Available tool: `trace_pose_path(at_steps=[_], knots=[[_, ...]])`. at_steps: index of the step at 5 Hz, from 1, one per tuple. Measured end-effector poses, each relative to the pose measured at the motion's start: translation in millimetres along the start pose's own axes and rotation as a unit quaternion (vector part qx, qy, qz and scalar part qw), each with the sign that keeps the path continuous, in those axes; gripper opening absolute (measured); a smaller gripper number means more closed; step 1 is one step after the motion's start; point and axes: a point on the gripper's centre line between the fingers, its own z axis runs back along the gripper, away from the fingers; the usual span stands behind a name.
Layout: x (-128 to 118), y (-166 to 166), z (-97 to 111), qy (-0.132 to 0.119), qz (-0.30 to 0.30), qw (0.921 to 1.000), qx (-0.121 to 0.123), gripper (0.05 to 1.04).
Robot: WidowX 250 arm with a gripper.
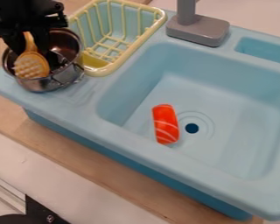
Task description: Take the yellow brush out of the pot and put it in the sink
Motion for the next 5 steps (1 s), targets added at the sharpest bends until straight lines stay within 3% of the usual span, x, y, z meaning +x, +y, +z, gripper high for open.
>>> trace_pose_path(at_steps=[2, 4, 5], knots=[[4.0, -8.1, 10.4, -0.007, -0.003, 0.9988, 0.048, 0.337], [11.4, -10.4, 23.9, -0.015, 0.0, 0.9973, 0.072, 0.337], [13.3, -19.7, 37.0, -0.028, -0.01, 0.9969, 0.072, 0.337]])
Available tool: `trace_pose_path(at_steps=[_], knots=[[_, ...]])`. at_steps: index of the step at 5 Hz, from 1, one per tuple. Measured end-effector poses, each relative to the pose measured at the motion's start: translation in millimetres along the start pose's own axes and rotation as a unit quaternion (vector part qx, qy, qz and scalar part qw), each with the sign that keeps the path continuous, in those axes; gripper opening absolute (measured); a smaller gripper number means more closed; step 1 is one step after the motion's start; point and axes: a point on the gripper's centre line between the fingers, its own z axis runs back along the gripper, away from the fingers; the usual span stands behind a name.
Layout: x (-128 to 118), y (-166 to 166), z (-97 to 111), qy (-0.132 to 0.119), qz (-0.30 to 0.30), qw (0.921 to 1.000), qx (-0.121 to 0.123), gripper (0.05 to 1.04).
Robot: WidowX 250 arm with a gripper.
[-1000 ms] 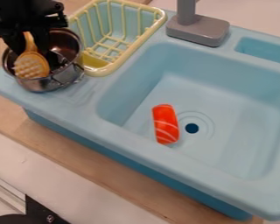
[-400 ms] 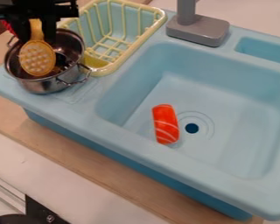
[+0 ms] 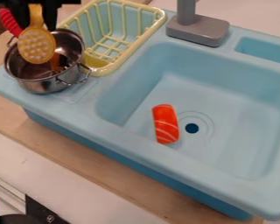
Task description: Take the yellow brush out of the pot and put it in the sink
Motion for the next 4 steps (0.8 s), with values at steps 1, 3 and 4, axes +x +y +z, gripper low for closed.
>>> trace_pose_path(at_steps=[1, 3, 4], knots=[[-3.0, -6.0, 5.5, 0.002, -0.014, 0.9999, 0.005, 0.337], [-4.7, -30.6, 22.6, -0.011, -0.032, 0.9993, -0.017, 0.337], [-10.0, -46.2, 22.1, 0.0, -0.039, 0.9986, -0.035, 0.337]])
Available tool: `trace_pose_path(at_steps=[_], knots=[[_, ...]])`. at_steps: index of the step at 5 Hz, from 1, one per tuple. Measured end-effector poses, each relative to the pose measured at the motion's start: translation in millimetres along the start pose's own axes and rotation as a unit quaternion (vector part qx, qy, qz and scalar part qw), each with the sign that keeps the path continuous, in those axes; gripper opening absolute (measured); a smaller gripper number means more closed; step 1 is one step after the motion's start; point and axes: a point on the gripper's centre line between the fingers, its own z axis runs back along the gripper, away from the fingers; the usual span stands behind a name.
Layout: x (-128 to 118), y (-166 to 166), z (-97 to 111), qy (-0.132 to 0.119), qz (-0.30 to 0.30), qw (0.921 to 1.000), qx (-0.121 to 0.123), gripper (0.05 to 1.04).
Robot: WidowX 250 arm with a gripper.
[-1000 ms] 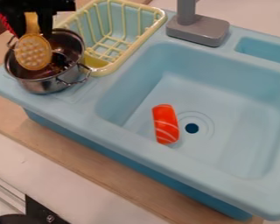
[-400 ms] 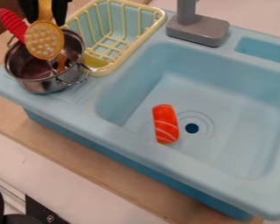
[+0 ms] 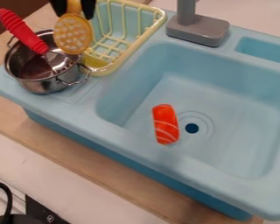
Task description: Take the yellow brush out of the pot and put it in the sink
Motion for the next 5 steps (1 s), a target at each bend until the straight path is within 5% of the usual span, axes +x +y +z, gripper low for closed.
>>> trace_pose_path(at_steps=[5], knots=[[-29.8, -79.4, -28.4, 0.012, -0.052, 0.9952, -0.082, 0.337]])
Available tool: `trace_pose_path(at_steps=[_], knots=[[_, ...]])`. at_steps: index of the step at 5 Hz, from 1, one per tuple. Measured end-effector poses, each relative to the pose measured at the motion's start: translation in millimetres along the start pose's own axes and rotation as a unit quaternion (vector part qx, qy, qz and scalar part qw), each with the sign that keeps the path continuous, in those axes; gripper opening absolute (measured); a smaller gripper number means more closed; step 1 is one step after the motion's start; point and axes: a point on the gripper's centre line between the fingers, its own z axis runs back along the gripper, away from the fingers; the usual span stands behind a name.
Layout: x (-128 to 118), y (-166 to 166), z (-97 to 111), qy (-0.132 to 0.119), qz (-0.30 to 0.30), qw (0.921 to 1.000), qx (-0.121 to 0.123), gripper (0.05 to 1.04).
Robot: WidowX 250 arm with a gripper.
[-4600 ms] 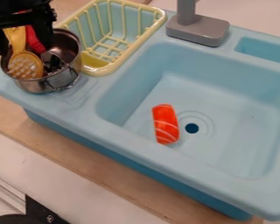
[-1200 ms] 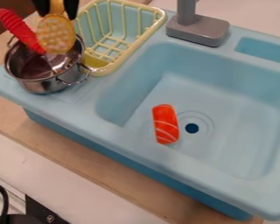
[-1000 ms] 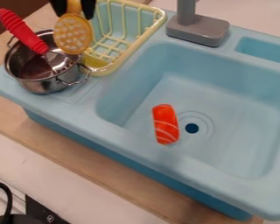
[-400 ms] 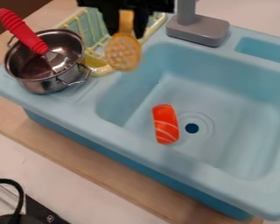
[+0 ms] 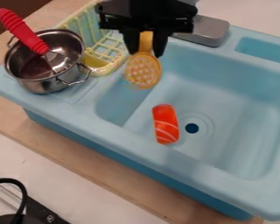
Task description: Take the yellow brush out of the pot and put it in the sink
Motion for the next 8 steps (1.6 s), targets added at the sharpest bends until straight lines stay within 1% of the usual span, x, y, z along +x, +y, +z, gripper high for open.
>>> trace_pose_path(at_steps=[1, 2, 3, 4, 5, 6, 7, 8], knots=[[1.2, -8.1, -10.8, -0.01, 0.011, 0.9999, -0.007, 0.337], [3.6, -15.0, -22.9, -0.024, 0.013, 0.9993, -0.024, 0.337], [6.8, -22.5, -44.6, -0.036, -0.001, 0.9986, -0.038, 0.337], [10.3, -29.5, -64.2, -0.043, -0.012, 0.9978, -0.05, 0.337], [12.7, -29.7, -72.4, -0.045, -0.016, 0.9979, -0.045, 0.337], [15.6, -28.7, -73.2, -0.053, -0.005, 0.9976, -0.044, 0.364], [14.6, -24.5, -78.5, -0.042, 0.0, 0.9983, -0.039, 0.643], [15.3, -22.1, -78.9, -0.039, -0.001, 0.9985, -0.038, 0.921]])
